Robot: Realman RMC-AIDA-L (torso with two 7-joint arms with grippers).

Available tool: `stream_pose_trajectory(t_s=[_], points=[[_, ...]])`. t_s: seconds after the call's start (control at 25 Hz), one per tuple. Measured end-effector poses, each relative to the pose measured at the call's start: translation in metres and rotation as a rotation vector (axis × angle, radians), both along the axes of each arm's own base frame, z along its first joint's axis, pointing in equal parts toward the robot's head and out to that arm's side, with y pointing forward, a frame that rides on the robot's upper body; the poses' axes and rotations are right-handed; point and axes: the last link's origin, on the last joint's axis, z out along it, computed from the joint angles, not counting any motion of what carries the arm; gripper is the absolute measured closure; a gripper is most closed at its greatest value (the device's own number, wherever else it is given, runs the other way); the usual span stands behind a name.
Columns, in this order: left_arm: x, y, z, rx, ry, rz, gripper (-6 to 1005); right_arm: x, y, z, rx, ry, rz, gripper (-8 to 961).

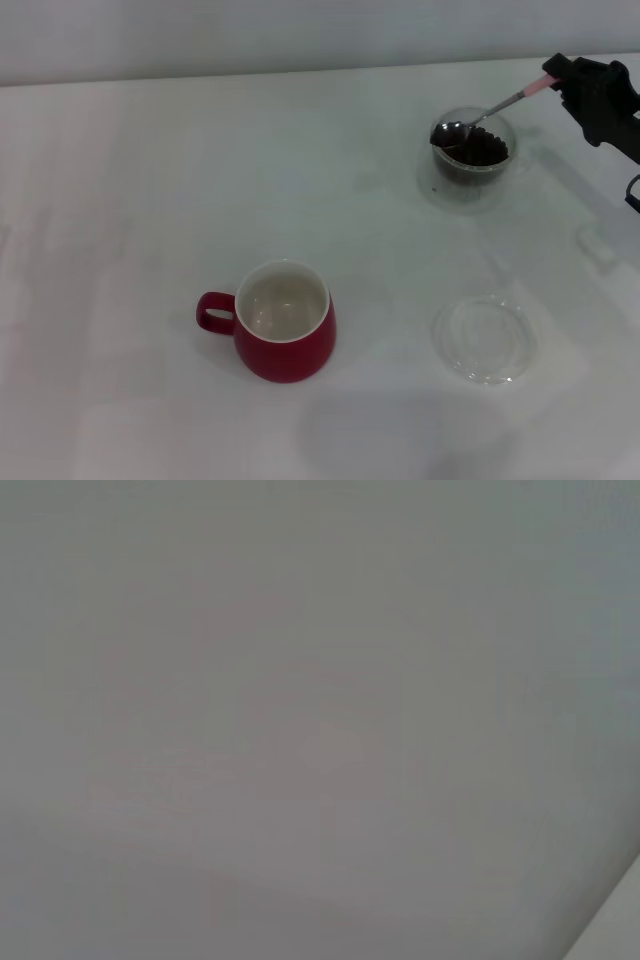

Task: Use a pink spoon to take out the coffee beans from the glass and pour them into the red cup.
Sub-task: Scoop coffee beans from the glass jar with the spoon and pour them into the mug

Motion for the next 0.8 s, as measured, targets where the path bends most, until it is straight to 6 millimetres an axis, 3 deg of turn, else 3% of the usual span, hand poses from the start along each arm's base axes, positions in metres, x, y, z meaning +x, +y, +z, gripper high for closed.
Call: stream_pose_trajectory(t_s=[0.36, 0.8], points=[[0.000, 0.000, -0.001, -0.002, -0.001, 0.000, 106, -0.021, -0.002, -0.014, -0.072, 0.023, 0.099, 796], [-0.001, -0.001, 0.000, -0.001, 0.000, 0.002, 105, -0.054, -0.012, -0.049, -0.225, 0.051, 0.233, 794]])
